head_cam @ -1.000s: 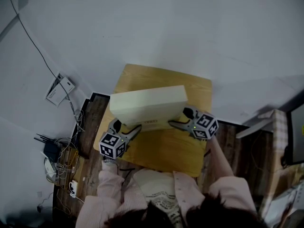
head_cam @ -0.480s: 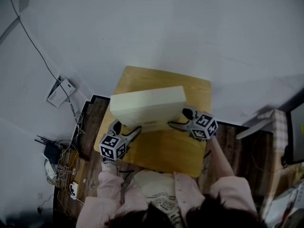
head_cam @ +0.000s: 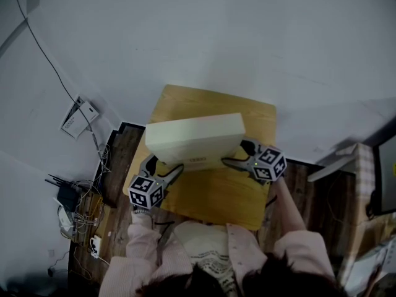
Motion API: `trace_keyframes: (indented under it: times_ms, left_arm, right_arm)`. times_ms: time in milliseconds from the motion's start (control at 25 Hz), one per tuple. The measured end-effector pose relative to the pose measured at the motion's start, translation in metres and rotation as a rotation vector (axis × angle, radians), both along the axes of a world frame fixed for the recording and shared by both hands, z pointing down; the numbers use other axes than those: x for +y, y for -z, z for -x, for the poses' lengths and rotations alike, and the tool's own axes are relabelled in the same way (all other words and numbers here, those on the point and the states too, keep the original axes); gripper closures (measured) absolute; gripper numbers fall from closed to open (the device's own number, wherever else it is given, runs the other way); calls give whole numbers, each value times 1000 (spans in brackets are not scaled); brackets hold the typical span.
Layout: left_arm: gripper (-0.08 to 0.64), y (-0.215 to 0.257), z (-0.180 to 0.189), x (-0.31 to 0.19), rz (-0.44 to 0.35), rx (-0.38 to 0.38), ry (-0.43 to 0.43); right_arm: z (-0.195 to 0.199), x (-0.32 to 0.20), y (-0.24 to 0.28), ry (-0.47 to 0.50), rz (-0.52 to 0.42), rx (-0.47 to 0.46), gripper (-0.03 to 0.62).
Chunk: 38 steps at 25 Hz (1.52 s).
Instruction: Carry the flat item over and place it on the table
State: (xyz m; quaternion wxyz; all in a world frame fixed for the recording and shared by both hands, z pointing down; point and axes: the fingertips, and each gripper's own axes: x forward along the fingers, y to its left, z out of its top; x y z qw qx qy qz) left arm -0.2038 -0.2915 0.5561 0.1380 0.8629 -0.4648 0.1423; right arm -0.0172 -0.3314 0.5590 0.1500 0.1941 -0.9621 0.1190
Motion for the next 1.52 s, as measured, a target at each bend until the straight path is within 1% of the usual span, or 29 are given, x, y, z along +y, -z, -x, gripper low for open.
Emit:
trace_keyframes:
  times_ms: [160, 280, 400, 520, 600, 680, 720, 760, 800, 920, 960, 1040, 1080, 1160, 1240, 1320, 1400, 1520]
  left_arm:
    - [137, 3, 5, 7, -8, 12, 13]
    - [142, 6, 7, 14, -17, 23, 18]
    - [180, 7, 9, 17, -21, 34, 32]
    - [195, 6, 9, 22, -20, 32, 43]
    - [205, 7, 10, 28, -23, 35, 58]
    - [225, 9, 12, 34, -30, 37, 83]
    - [242, 10, 14, 38, -34, 37, 96]
    - [268, 11, 15, 41, -40, 37, 109]
    - [293, 13, 16, 44, -48, 37, 122]
    - [368, 18, 18, 54, -71, 49, 159]
    - [389, 19, 17, 57, -74, 47, 168]
    - [426, 20, 11, 64, -73, 44, 176]
    - [440, 21, 7, 68, -70, 46, 177]
    - [453, 23, -3, 75, -68, 50, 176]
    - [481, 28, -11, 80, -72, 52, 174]
    - [502, 33, -19, 86, -81, 61, 177]
    - [527, 37, -27, 92, -89, 66, 179]
    - [552, 42, -38, 102, -96, 69, 175]
  right_arm:
    - [-7, 1, 4, -25, -2, -32, 196]
    - [-13, 4, 9, -45, 2, -68, 227]
    - [-16, 8, 9, -55, 8, -73, 241]
    - [-18, 13, 9, -57, 10, -71, 245]
    - [-21, 16, 10, -62, 9, -85, 261]
    - [-26, 19, 12, -75, 8, -103, 291]
    - [-29, 21, 14, -82, 8, -110, 311]
    - [-32, 22, 17, -88, 6, -116, 357]
    - [-34, 24, 18, -94, 2, -119, 388]
    - [-37, 33, 20, -102, -9, -122, 458]
    - [-37, 36, 20, -104, -10, -128, 463]
    - [-40, 41, 24, -107, -8, -146, 495]
    - [-41, 44, 27, -105, -6, -156, 495]
    - [-42, 51, 32, -95, -3, -167, 515]
    - [-40, 56, 37, -84, -5, -175, 520]
    - [-37, 62, 43, -68, -8, -184, 549]
    - [-35, 71, 48, -49, -11, -189, 549]
    - [-34, 80, 57, -25, -19, -202, 568]
